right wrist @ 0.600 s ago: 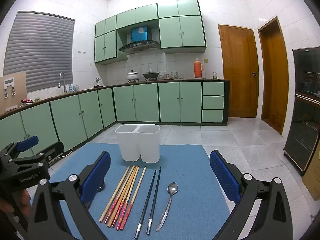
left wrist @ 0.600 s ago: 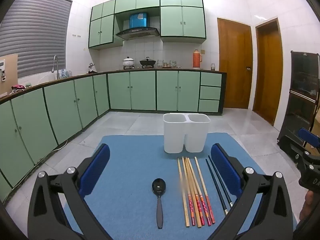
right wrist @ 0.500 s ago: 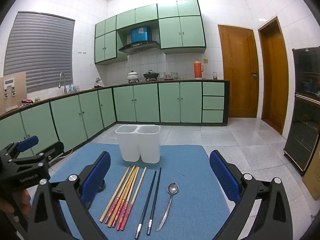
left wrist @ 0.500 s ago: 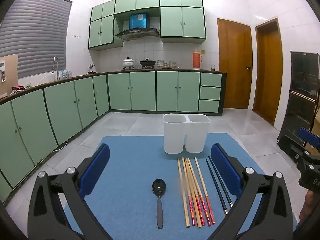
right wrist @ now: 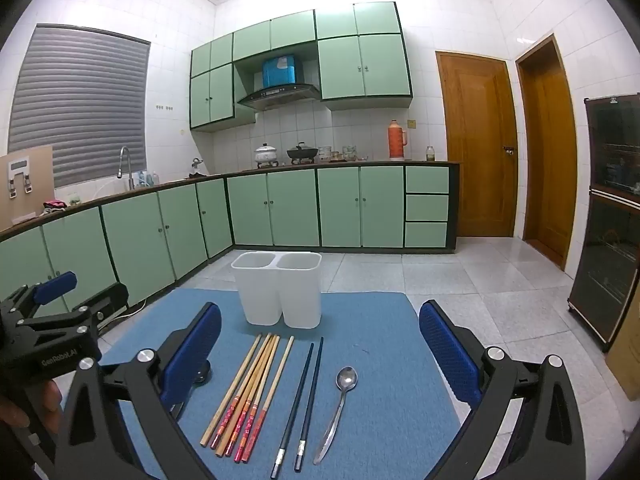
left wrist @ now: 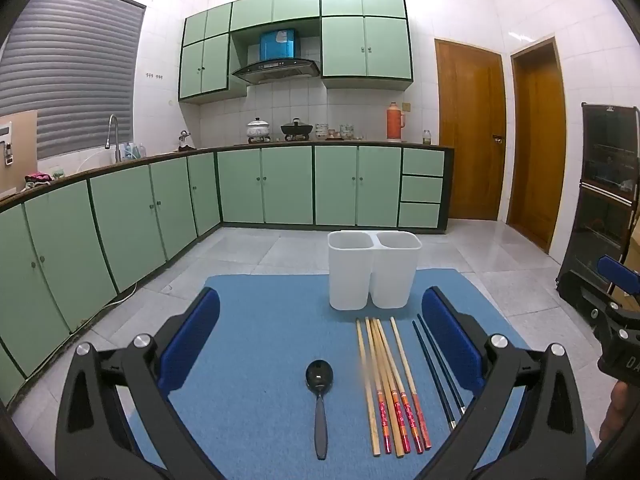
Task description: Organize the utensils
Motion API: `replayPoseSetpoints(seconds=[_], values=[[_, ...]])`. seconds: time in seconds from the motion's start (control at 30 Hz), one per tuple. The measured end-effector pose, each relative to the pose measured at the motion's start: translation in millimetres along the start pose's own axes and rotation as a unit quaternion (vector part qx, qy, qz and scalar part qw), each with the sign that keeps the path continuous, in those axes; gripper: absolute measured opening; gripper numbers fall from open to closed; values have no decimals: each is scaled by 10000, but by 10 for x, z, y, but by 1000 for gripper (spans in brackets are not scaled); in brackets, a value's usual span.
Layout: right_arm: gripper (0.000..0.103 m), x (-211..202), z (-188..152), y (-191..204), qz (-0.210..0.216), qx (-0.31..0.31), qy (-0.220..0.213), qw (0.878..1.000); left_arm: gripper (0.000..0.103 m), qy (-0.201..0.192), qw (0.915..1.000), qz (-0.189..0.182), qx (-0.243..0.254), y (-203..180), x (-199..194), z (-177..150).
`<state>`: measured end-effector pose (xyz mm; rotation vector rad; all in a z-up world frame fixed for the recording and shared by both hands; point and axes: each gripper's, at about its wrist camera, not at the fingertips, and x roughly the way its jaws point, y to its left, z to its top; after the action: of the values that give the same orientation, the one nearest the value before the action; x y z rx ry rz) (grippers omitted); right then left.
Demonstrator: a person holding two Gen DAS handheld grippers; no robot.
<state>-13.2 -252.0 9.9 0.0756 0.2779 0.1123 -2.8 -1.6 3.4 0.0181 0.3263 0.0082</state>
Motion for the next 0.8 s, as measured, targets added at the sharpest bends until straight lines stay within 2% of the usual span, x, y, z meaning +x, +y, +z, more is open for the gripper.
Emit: replayPoseSetpoints(seconds=[0.8], values=[[97, -6, -9, -5, 5, 2, -8, 10000, 98, 0, 10000, -8, 3, 13, -2, -3]])
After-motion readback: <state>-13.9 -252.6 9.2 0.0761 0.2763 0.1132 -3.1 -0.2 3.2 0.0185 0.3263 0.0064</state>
